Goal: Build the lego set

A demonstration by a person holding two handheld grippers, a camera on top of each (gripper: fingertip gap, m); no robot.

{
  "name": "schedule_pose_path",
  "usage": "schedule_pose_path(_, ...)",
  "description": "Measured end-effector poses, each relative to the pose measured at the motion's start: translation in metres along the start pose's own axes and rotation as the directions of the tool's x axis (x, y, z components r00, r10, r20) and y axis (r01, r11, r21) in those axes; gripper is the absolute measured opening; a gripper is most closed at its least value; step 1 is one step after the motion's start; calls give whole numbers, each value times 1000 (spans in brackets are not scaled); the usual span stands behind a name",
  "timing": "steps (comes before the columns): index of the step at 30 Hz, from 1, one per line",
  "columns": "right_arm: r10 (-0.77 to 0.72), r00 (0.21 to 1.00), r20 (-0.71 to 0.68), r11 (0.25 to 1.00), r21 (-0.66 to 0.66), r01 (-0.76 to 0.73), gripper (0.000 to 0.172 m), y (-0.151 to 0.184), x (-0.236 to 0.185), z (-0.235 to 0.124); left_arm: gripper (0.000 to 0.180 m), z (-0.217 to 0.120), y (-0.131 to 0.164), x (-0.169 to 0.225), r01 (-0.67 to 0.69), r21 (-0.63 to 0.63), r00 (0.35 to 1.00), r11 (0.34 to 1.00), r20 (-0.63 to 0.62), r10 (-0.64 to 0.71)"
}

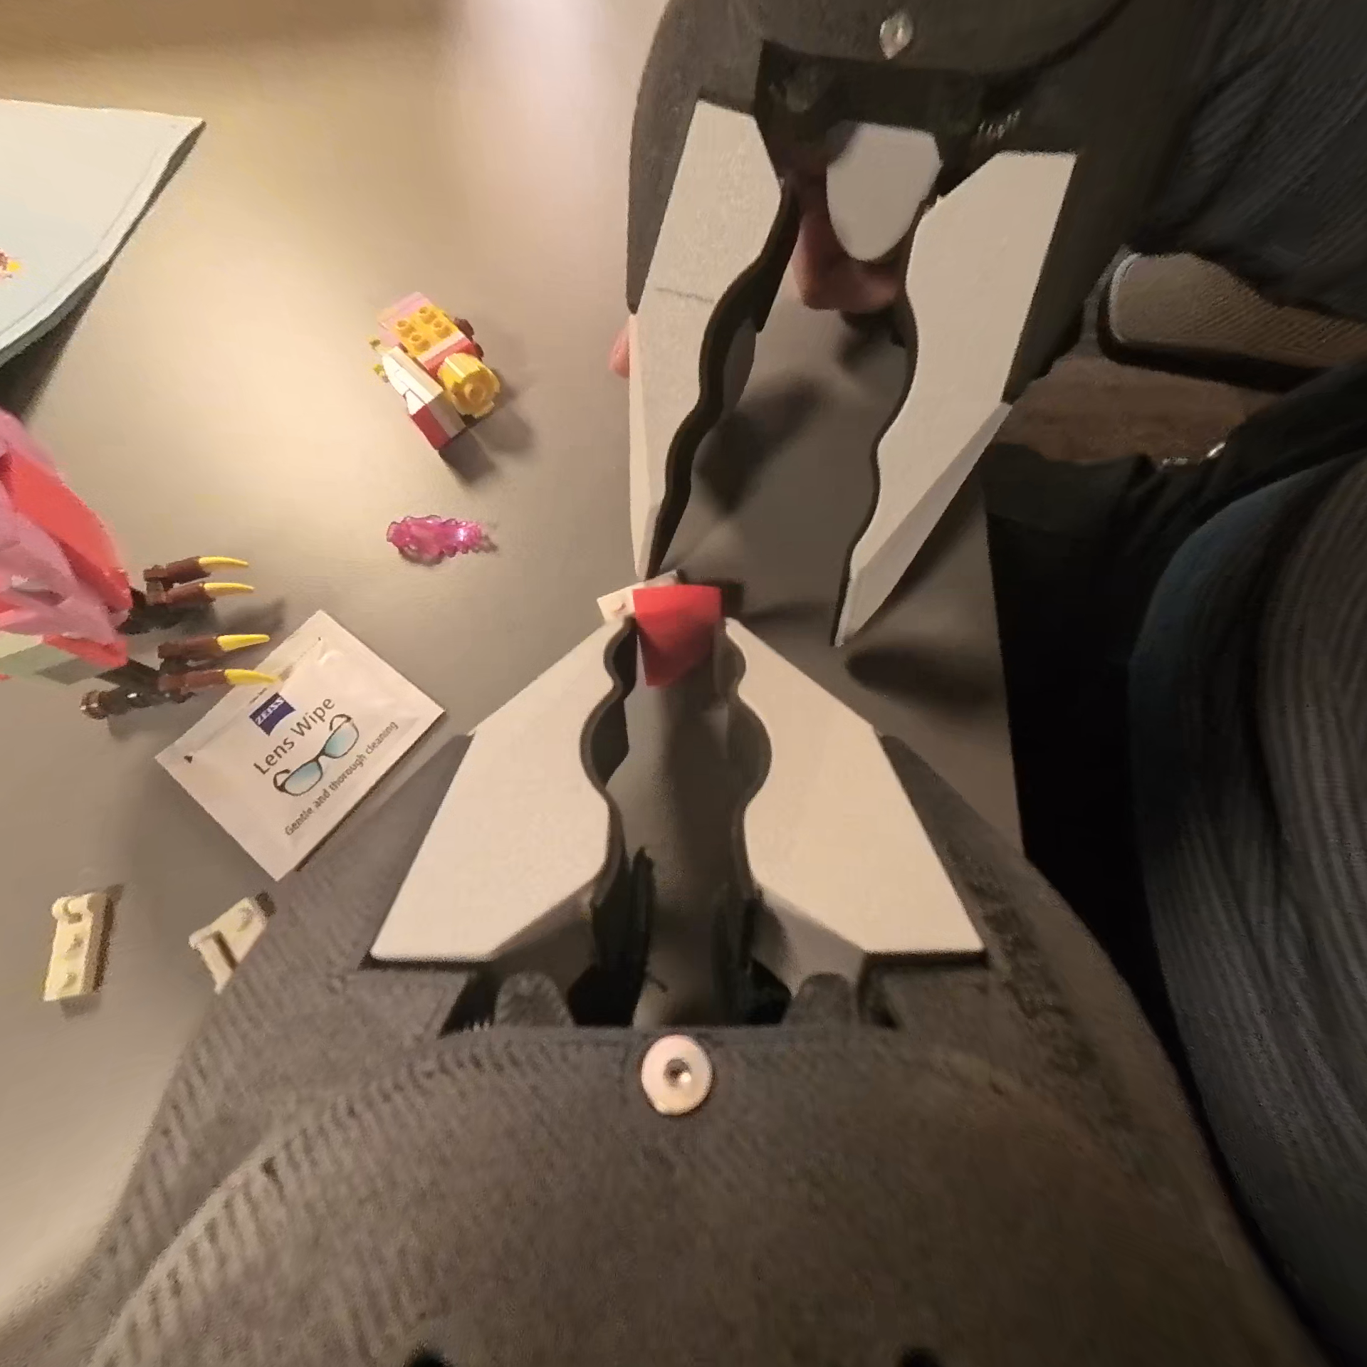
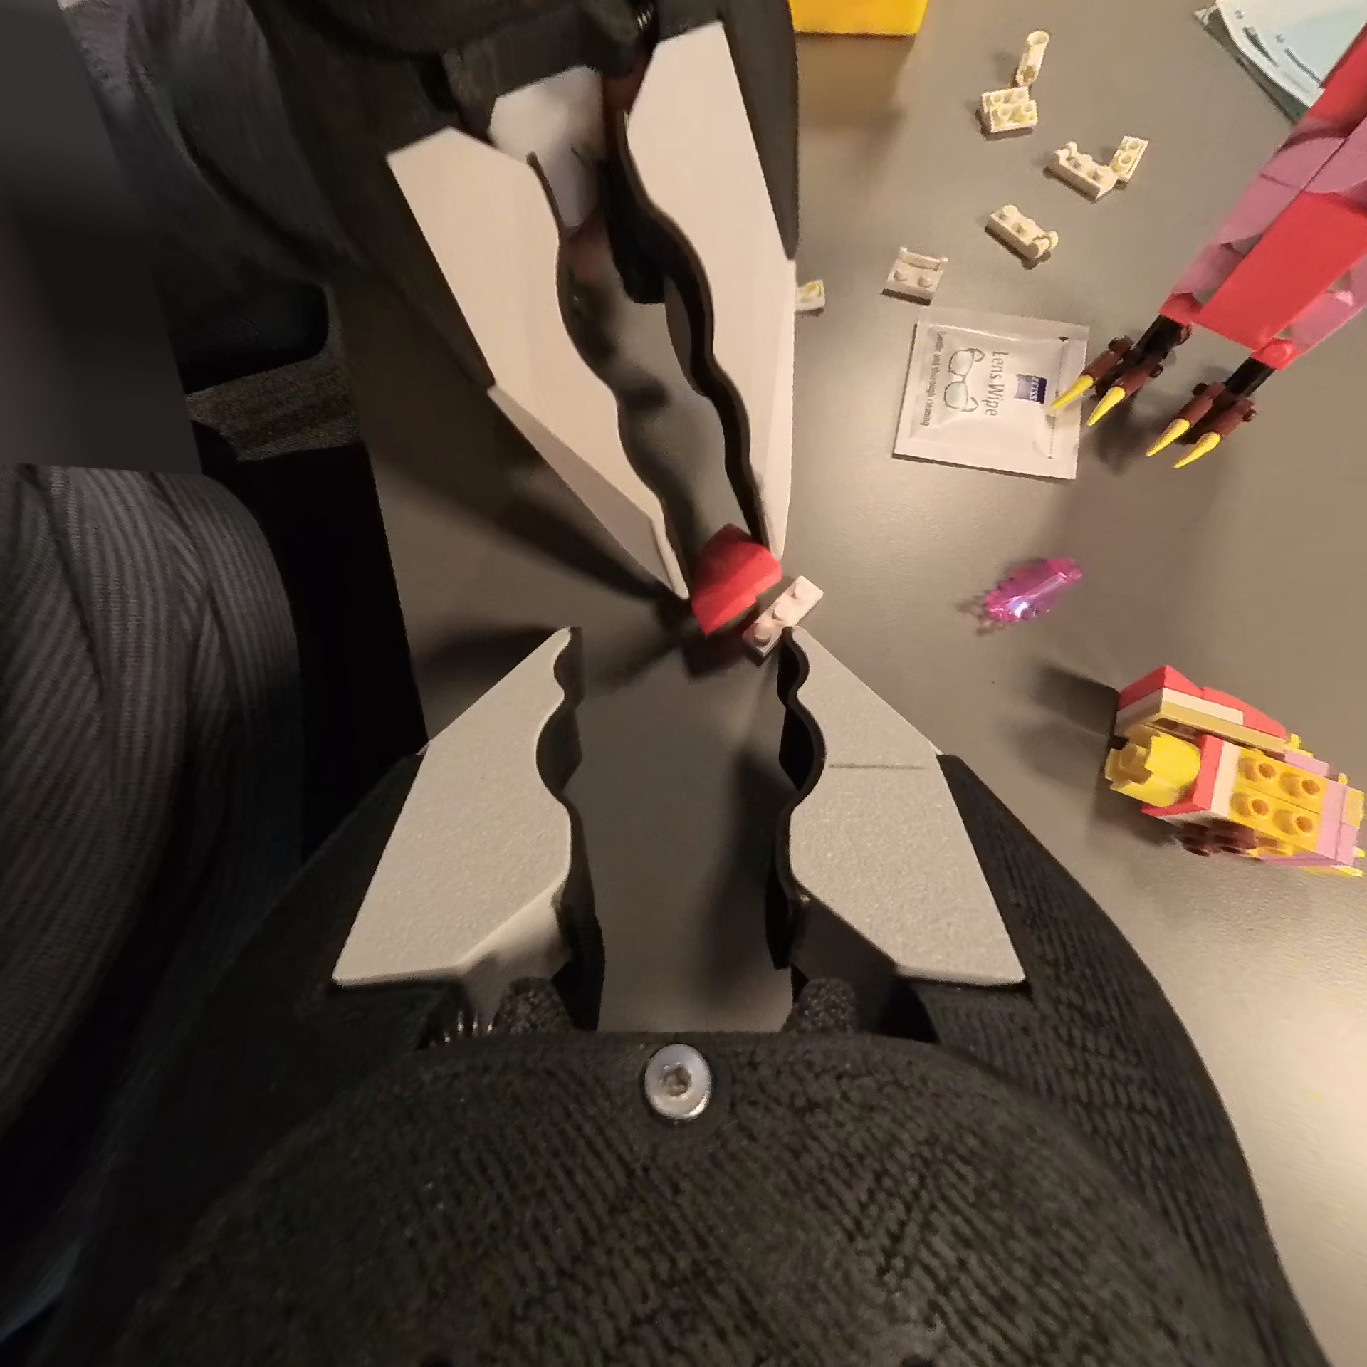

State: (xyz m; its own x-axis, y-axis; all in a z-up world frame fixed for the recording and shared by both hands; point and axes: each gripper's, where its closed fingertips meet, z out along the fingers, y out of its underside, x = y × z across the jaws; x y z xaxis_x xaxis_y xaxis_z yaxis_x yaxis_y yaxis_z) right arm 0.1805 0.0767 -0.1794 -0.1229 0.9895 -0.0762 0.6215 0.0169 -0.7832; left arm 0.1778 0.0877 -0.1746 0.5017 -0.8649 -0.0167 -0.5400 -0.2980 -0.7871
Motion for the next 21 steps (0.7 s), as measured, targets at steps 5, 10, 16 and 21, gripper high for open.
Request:
schedule_pose_path(5, -4, 1000, -6, 1000, -1, 4, 52, 0, -2, 1, 19, -1, -3, -5, 79, 21, 997, 997, 21, -79)
schedule_pose_path(10, -5, 1000, -9, 1000, -2, 5, 52, -1, -2, 2, 19, 5, 0, -6, 153, -18, 988, 988, 4, -153)
schedule_pose_path(16, -3, 1000, -17, 1000, -1, 3, 52, -1, -2, 2, 19, 7, 3, -6, 197, -36, 980, 980, 1, -197)
schedule_pose_path(21, 106, 993, -53, 993, 51, -103, 42, -6, 12, -3, 19, 7, 2, -7, 203, -35, 979, 979, 3, -203)
